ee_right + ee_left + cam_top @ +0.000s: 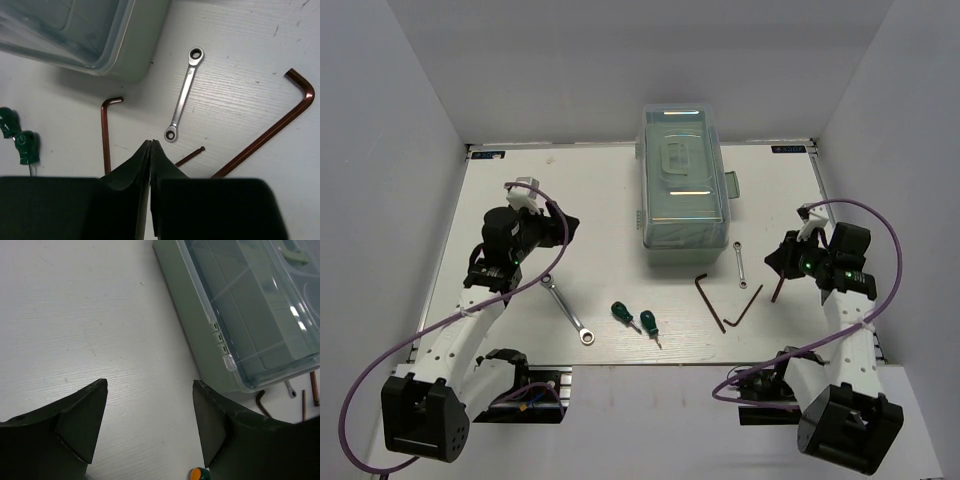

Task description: Sort the tools into containers

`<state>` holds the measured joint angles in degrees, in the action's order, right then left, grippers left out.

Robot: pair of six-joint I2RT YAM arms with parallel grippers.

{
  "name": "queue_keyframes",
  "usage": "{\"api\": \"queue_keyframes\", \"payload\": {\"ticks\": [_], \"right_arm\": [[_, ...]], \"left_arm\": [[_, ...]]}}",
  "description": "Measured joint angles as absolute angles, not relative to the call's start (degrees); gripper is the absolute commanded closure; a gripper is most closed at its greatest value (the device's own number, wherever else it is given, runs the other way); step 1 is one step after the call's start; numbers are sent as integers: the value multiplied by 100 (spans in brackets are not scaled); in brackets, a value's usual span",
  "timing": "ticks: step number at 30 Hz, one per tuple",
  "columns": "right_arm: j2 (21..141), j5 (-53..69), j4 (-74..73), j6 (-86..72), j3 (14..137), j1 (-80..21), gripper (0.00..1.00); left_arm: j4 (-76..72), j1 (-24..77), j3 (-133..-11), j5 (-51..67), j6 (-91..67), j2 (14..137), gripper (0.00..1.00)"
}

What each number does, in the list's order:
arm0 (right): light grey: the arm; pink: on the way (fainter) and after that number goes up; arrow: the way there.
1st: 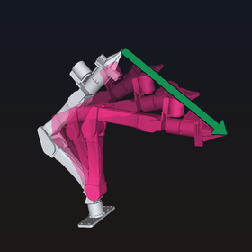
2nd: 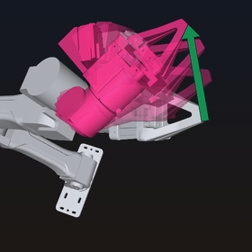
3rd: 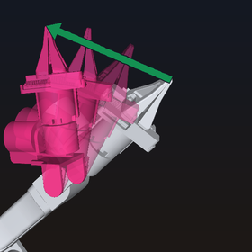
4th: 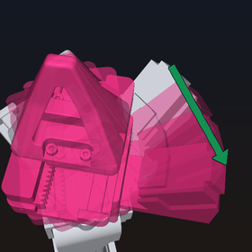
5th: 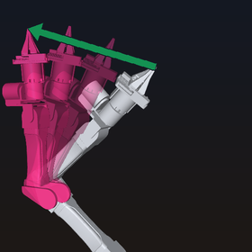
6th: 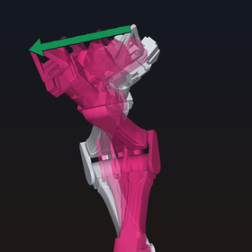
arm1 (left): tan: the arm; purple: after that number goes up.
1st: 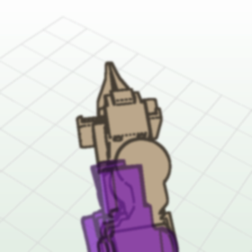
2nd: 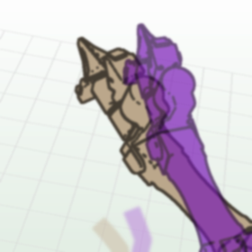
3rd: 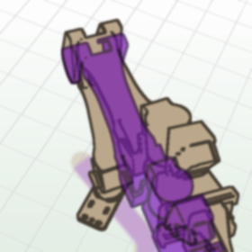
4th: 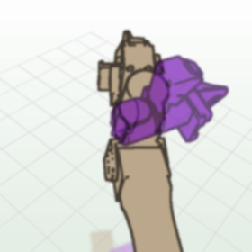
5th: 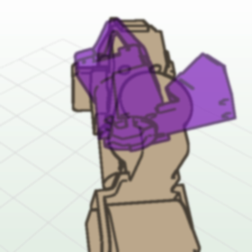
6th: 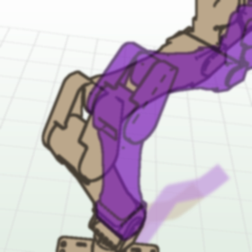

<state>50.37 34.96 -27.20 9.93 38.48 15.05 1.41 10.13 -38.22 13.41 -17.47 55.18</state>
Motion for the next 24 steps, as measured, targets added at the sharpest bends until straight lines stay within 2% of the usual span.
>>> {"api": "queue_keyframes", "payload": {"ticks": [1, 2, 4, 5, 6, 7, 8, 9, 11, 12, 13, 15, 16, 17, 18, 19, 21, 22, 23, 24], "right_arm": [[5107, 3540, -2770, 969, 3892, 1503, 100], [5205, 3590, -2851, 993, 3983, 1496, 100], [5500, 3728, -3048, 998, 4355, 1431, 100], [5658, 3774, -3107, 974, 4628, 1372, 79], [5804, 3822, -3175, 910, 4947, 1304, 58], [6003, 3835, -3267, 832, 5380, 1186, 49], [6204, 3837, -3308, 784, 5819, 1061, 43], [6486, 3839, -3387, 746, 6407, 895, 22], [7094, 3839, -3341, 593, 7568, 539, 17], [7336, 3826, -3328, 537, 7992, 405, 16], [7627, 3791, -3347, 458, 8482, 228, 16], [8141, 3688, -3365, 242, 9295, -113, 23], [8449, 3601, -3413, 86, 9723, -318, 34], [8761, 3520, -3409, -58, 10119, -526, 41], [9074, 3439, -3378, -196, 10457, -725, 49], [9343, 3358, -3356, -314, 10720, -891, 69], [9889, 3118, -3275, -563, 11109, -1280, 74], [10108, 2967, -3223, -663, 11163, -1479, 75], [10280, 2847, -3199, -753, 11166, -1662, 75], [10455, 2744, -3201, -860, 11166, -1848, 70]], "left_arm": [[137, 1013, -3822, 1380, -1765, 5518, 51], [126, 1013, -3822, 1422, -1791, 5518, 97], [104, 1013, -3822, 1468, -1769, 5518, 100], [95, 1013, -3822, 1500, -1761, 5524, 100], [93, 1013, -3828, 1564, -1761, 5546, 89], [84, 1013, -3839, 1614, -1743, 5590, 71], [82, 1013, -3852, 1678, -1721, 5653, 51], [73, 1013, -3863, 1778, -1737, 5734, 25], [60, 1013, -3872, 1988, -1717, 5902, 15], [34, 1013, -3872, 2099, -1723, 5994, 14], [3, 1013, -3872, 2200, -1734, 6071, 14], [-91, 1013, -3874, 2440, -1737, 6243, 18], [-165, 1013, -3874, 2580, -1750, 6335, 21], [-231, 1013, -3874, 2711, -1761, 6412, 26], [-314, 1013, -3874, 2888, -1789, 6504, 45], [-399, 1011, -3874, 3028, -1833, 6580, 55], [-600, 1013, -3876, 3345, -1844, 6744, 70], [-668, 1013, -3876, 3489, -1846, 6814, 74], [-729, 1013, -3879, 3605, -1852, 6869, 74], [-784, 1011, -3879, 3728, -1844, 6925, 69]]}}
